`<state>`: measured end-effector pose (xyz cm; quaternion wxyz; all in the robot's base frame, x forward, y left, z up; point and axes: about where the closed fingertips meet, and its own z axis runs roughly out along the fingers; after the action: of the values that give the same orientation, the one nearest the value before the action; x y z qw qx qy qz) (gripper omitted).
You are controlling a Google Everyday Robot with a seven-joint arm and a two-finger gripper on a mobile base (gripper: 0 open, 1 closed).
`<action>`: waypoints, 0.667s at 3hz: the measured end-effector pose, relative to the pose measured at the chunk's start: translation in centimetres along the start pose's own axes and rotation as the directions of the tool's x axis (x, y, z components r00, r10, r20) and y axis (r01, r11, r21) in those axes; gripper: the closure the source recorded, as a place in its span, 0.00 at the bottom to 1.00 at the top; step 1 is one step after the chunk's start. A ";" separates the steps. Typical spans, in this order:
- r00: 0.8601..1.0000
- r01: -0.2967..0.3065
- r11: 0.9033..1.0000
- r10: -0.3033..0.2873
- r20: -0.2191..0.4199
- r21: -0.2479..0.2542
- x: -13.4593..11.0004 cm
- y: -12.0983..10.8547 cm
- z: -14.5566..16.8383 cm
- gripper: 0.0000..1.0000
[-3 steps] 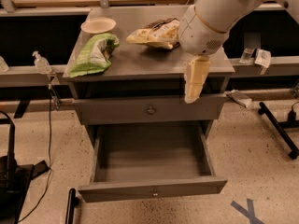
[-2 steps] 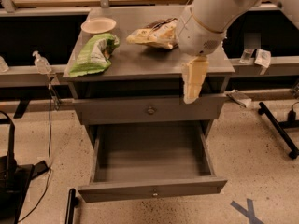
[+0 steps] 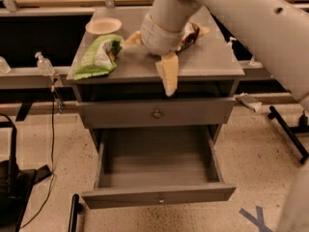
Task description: Place green rice chip bag into middle drawer
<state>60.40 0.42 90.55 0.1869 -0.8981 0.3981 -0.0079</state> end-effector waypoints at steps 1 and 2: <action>0.974 0.226 0.974 -0.227 0.026 0.029 -1.2 -4.9 2.3 0.00; 0.935 0.351 0.935 -0.353 0.024 0.047 -1.4 -5.9 2.5 0.00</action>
Offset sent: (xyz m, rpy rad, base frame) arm 0.0276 0.0414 -0.0028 0.0015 -0.0660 0.1920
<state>64.08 5.88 90.42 0.2078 -0.9506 0.2277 -0.0352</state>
